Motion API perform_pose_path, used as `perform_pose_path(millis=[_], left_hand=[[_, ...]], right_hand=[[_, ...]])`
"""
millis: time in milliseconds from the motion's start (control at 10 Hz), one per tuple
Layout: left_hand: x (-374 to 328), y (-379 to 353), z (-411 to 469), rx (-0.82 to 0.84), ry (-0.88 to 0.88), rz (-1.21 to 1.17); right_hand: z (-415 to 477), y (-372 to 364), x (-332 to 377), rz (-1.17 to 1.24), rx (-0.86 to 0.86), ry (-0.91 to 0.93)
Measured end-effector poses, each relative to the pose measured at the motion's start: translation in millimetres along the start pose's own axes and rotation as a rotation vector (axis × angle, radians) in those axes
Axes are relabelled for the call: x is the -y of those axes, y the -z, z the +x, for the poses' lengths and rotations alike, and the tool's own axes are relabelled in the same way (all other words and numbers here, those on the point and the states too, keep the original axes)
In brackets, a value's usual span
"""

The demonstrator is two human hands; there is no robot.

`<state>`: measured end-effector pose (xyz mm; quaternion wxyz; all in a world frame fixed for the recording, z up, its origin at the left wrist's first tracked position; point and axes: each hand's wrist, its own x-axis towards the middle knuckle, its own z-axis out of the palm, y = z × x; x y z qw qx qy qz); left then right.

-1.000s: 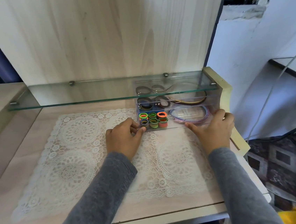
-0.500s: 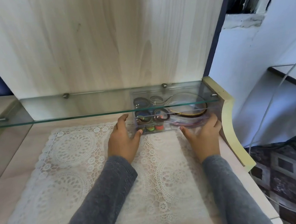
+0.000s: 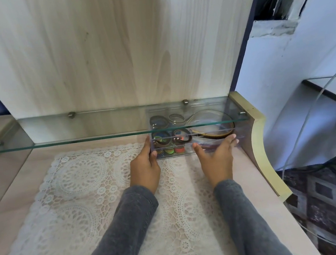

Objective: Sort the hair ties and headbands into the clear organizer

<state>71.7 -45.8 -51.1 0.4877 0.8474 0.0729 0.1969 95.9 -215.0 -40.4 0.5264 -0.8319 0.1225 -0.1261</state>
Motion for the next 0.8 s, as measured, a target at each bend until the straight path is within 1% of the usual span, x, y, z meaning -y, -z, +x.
perform_pose_path(millis=[100,300,500,700,800], left_hand=[[-4,-5,1,-0.043,0.013,-0.011],[-2,-7,4,-0.079,0.036,-0.032],[-3,-6,3,-0.072,0.051,-0.046],[1,-1,3,0.012,0.061,-0.082],[-1,6,-6,0.040,0.039,-0.087]], right_hand=[[1,0,0,0.003,-0.021,-0.014],[2,1,-1,-0.001,-0.028,-0.018],[0,2,3,-0.031,-0.018,-0.029],[-8,10,6,-0.038,0.004,-0.011],[-23,19,4,-0.013,0.001,0.033]])
